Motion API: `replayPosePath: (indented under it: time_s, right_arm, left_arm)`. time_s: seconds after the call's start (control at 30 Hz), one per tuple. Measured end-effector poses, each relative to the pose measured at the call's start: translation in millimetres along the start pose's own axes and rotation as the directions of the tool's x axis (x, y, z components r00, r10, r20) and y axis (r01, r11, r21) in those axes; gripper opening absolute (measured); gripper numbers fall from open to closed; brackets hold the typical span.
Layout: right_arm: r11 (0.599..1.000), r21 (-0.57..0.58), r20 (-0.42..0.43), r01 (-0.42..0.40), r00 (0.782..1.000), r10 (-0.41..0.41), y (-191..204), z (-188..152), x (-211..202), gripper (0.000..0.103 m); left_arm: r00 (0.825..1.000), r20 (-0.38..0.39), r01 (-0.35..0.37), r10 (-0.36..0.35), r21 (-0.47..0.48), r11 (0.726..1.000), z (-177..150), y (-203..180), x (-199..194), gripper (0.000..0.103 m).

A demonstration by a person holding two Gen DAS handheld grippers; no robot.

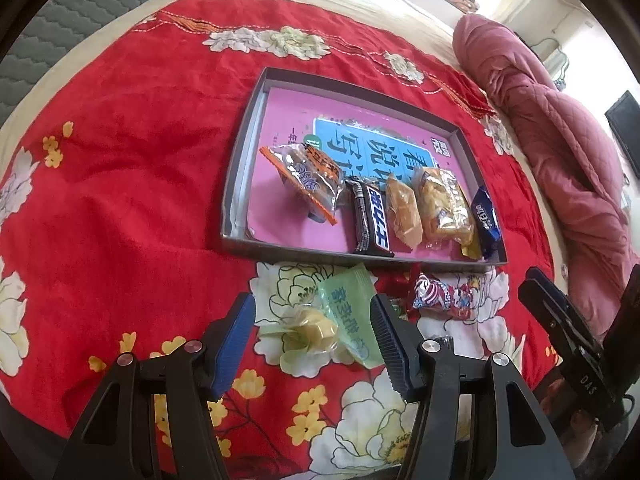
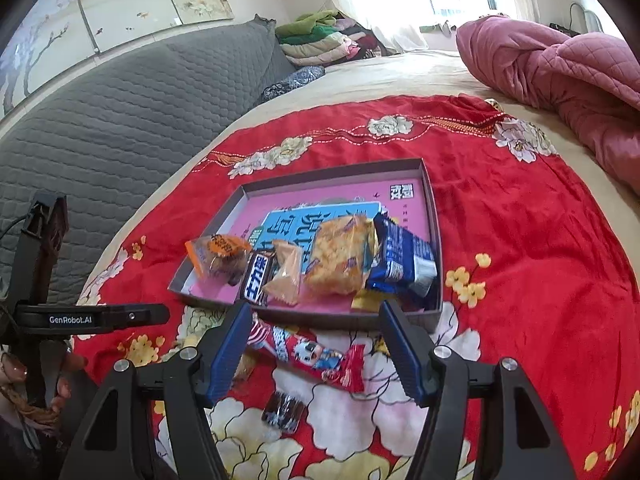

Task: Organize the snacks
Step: 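Withdraw both open tools toward the brown wrapped cake and green bag, then grasp the brown wrapped cake with right tool while left tool grasps the green bag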

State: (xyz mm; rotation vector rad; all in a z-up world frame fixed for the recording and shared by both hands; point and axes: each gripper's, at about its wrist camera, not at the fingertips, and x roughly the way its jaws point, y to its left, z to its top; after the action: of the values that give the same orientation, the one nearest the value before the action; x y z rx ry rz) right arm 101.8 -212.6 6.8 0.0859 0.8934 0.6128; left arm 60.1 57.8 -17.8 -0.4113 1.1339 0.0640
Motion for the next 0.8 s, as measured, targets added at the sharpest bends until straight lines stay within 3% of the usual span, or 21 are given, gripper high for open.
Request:
replayPosePath:
  time_s: [0.4, 0.8]
  right_arm:
    - [1.000, -0.026, -0.058, 0.006, 0.998, -0.008, 14.3, -17.5, 0.2, 0.066]
    - [0.999, -0.043, -0.219, -0.001, 0.976, -0.009, 27.3, -42.9, 20.7, 0.066]
  left_arm:
    - [1.000, -0.014, 0.002, -0.002, 0.018, 1.000, -9.7, 5.5, -0.3, 0.062]
    - [0.998, -0.062, 0.024, -0.026, -0.019, 1.000, -20.9, 19.6, 14.5, 0.062]
